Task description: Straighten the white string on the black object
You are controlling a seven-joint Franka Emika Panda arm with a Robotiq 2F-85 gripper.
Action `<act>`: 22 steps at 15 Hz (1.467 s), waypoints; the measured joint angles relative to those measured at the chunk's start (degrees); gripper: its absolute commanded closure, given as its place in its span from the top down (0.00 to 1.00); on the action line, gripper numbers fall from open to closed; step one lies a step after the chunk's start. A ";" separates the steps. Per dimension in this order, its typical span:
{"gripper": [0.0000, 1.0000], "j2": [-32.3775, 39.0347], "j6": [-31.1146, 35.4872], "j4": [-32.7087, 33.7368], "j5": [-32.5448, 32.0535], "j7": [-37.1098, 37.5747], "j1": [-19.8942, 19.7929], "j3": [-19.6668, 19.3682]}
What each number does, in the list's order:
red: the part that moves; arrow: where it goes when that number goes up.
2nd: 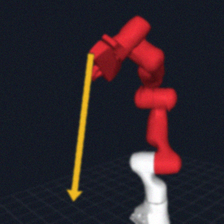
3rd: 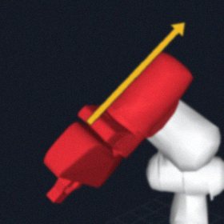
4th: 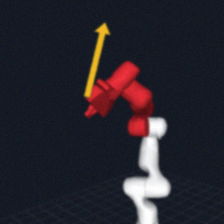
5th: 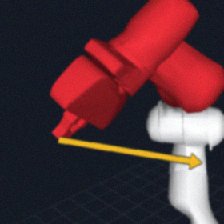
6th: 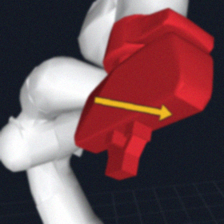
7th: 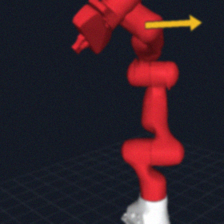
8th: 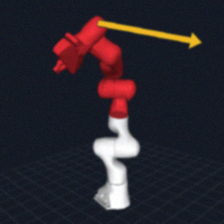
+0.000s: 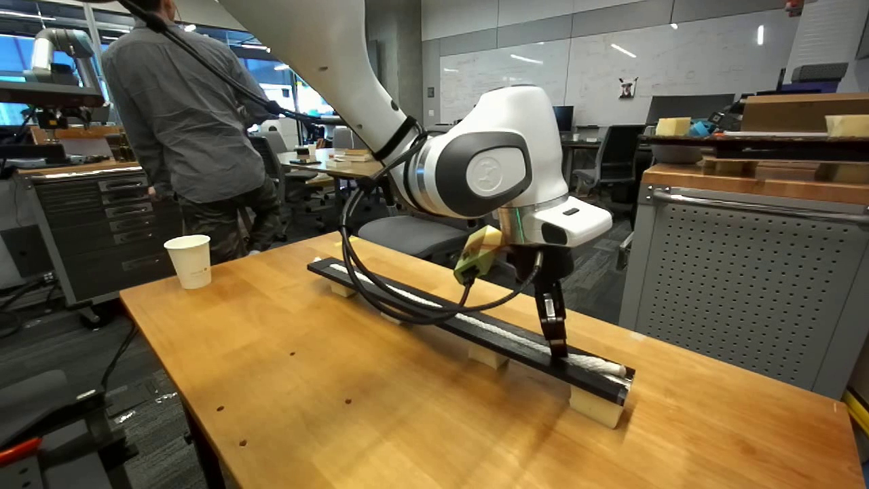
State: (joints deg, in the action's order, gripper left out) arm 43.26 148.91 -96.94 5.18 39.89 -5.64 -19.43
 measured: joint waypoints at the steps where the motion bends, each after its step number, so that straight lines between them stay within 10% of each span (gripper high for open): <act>1: 0.00 0.00 0.00 0.04 0.00 0.49 -0.02 0.00; 22: 0.00 2.85 -0.30 4.68 0.47 8.22 -2.01 -0.05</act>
State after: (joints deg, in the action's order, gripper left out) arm 46.11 148.60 -92.25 5.65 48.11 -7.65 -19.48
